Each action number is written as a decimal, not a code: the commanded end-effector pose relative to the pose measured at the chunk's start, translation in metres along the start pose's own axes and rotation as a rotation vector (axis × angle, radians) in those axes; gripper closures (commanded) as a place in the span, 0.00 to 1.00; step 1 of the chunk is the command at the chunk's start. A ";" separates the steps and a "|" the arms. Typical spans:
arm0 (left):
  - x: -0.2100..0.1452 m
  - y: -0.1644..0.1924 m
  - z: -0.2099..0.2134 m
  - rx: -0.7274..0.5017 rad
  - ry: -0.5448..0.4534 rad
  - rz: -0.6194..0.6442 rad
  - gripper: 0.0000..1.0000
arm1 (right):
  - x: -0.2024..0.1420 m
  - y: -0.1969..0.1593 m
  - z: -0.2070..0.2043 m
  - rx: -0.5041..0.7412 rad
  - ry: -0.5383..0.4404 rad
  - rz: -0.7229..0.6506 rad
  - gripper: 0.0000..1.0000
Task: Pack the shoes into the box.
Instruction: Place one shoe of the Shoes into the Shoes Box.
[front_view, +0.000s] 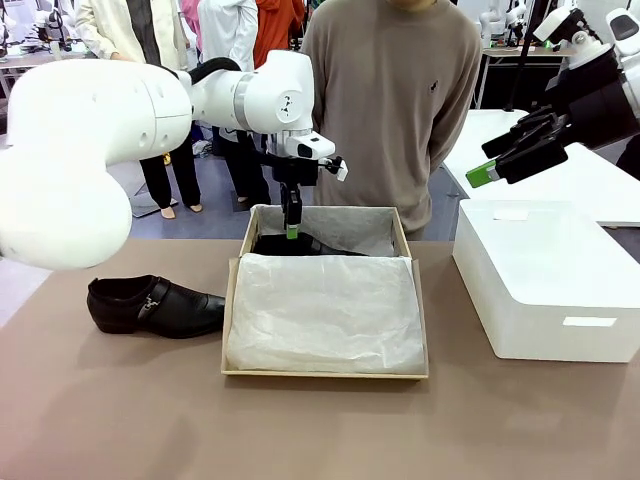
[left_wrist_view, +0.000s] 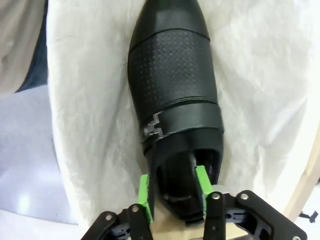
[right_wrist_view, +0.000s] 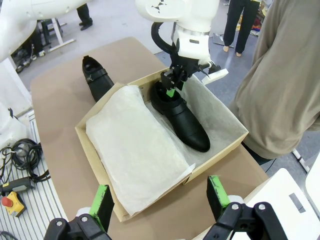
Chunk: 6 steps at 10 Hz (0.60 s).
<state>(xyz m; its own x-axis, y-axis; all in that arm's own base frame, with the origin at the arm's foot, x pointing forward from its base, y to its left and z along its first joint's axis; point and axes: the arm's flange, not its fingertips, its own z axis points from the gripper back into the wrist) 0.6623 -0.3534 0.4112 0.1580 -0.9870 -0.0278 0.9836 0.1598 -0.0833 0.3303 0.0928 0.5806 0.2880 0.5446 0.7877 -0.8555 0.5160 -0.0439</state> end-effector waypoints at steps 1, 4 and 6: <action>-0.009 -0.008 0.018 -0.035 -0.013 -0.001 0.00 | 0.001 -0.002 0.000 0.010 -0.017 0.012 0.00; -0.016 -0.013 0.057 -0.022 -0.008 -0.033 0.00 | 0.001 -0.002 0.000 0.010 -0.017 0.012 0.00; -0.038 0.013 0.049 -0.130 -0.002 -0.117 0.00 | 0.001 -0.002 0.000 0.010 -0.017 0.012 0.00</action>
<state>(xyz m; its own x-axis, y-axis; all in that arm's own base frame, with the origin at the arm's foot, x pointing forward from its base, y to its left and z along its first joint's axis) 0.6512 -0.3300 0.4680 0.1044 -0.9941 -0.0308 0.9866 0.1074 -0.1224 0.3303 0.0927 0.5806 0.2880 0.5446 0.7877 -0.8554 0.5161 -0.0440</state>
